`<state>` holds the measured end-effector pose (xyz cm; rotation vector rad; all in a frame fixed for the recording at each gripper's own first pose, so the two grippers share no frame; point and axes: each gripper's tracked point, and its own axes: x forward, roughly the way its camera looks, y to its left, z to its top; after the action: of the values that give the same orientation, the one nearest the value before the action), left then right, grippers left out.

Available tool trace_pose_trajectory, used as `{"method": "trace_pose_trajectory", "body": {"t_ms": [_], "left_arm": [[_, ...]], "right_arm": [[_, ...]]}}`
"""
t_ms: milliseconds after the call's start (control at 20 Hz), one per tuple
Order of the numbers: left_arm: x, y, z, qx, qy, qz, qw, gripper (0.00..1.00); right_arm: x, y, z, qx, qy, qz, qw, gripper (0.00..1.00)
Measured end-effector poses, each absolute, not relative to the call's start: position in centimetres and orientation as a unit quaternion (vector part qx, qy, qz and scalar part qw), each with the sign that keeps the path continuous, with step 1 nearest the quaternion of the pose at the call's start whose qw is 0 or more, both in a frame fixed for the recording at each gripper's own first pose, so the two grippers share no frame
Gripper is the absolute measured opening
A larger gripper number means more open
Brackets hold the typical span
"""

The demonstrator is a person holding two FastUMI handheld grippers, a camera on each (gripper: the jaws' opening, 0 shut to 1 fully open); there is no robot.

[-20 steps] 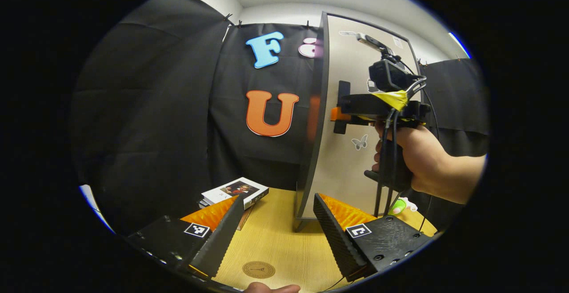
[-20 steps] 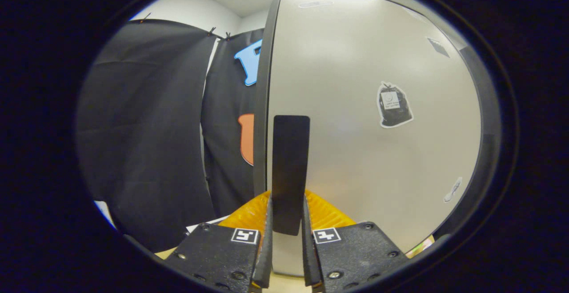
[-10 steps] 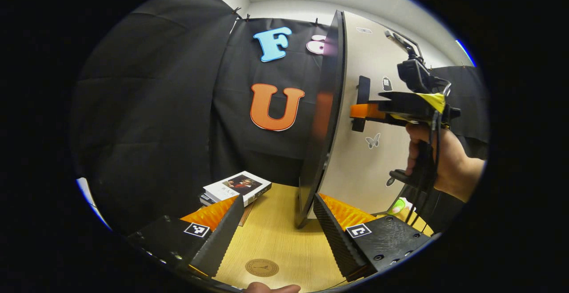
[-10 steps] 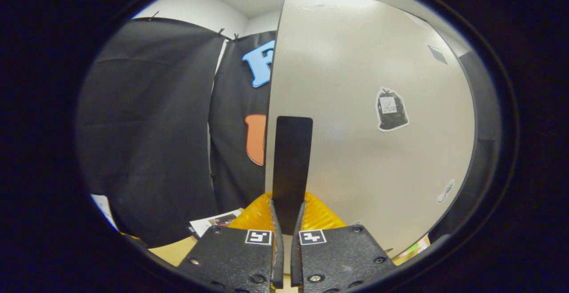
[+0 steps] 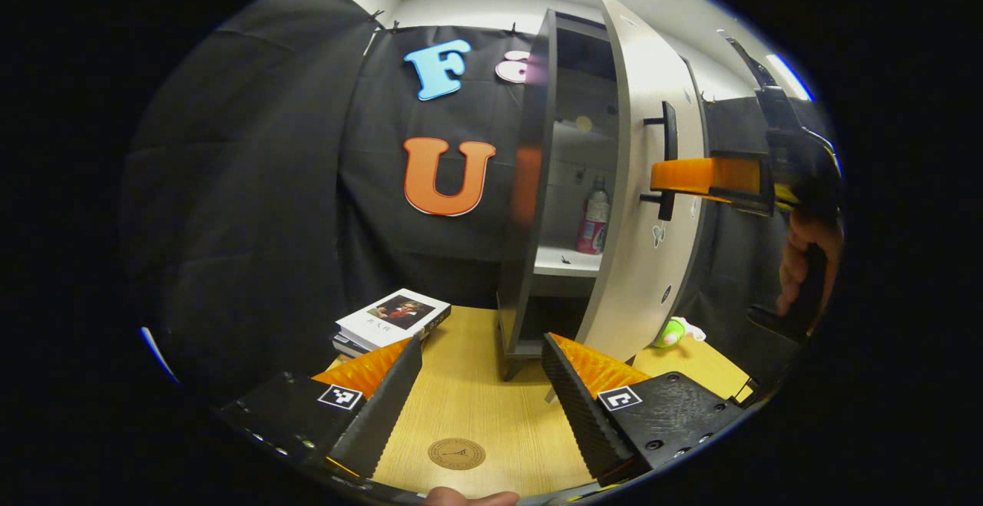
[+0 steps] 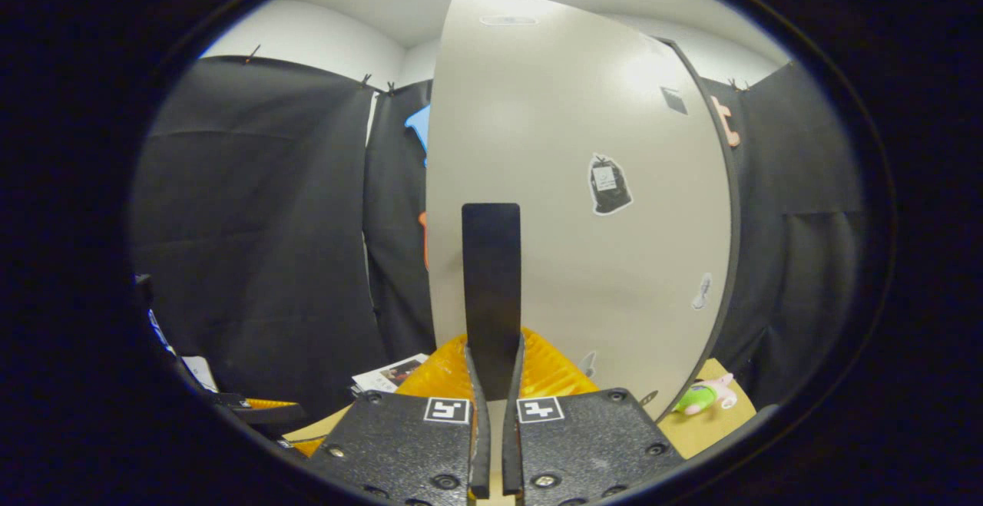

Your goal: Open the cabinet door with the right hand, grasp the bottle in the cabinet with the left hand and place it on the coaster, then close the cabinet door with the right hand.

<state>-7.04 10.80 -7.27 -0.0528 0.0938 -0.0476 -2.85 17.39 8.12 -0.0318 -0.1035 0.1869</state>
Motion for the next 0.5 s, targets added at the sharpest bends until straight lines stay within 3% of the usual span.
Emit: {"method": "trace_pose_trajectory", "body": {"t_ms": [200,250,350,500], "left_arm": [[-6.5,7.9,-7.1,-0.027,0.050,-0.052,0.997,0.95],[-6.4,6.9,-6.7,-0.030,0.046,-0.060,0.997,1.00],[-5.9,5.5,-6.0,-0.028,0.040,-0.074,0.996,0.95],[-5.1,3.4,-5.5,-0.029,0.035,-0.091,0.995,0.95]], "right_arm": [[-5.7,15.7,7.8,-0.018,-0.045,0.082,0.995,0.09],[-6.3,15.3,7.8,-0.019,-0.043,0.080,0.996,0.09],[-7.6,14.0,7.7,-0.022,-0.039,0.073,0.996,0.08],[-9.3,12.2,7.4,-0.027,-0.035,0.059,0.997,0.09]]}}
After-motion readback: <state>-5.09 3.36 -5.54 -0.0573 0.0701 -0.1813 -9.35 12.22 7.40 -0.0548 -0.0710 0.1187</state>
